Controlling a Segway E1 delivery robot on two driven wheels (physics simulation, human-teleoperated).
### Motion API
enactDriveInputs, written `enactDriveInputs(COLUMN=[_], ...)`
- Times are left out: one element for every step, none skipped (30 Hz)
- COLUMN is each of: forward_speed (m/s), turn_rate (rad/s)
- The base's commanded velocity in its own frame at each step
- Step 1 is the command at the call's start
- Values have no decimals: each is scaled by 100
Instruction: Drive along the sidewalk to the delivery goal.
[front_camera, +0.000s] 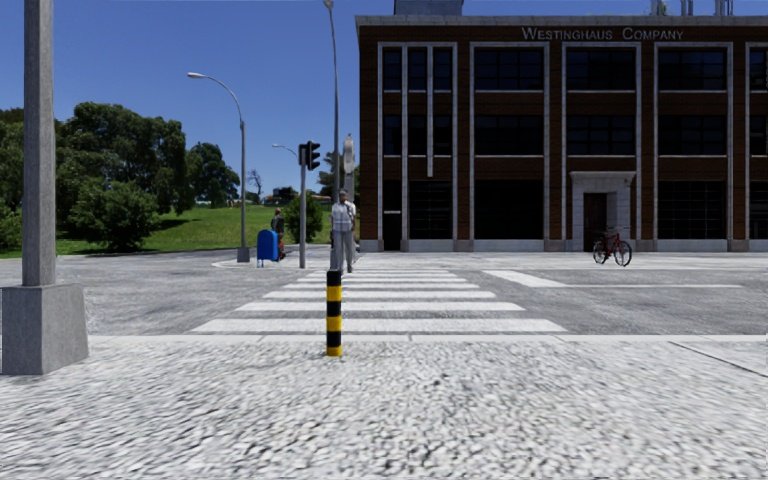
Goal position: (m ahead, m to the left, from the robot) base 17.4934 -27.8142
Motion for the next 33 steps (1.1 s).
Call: enactDriveInputs(forward_speed=[200, 200, 200, 200, 200, 200, 200, 200, 200, 200, 200, 200, 200, 200, 200, 200, 200, 200, 200, 200, 200, 200, 200, 200, 200, 200, 200, 200, 200, 200, 200, 200, 200], turn_rate=[0, 0, 0, 0, 0, 0, 0, 0, 0, 0, 0, 0, 0, 0, 0, 0, 0, 0, -8, -82, -120, -120, -120, -120, -120, -120, -120, -120, -120, -120, -120, -120, -120])
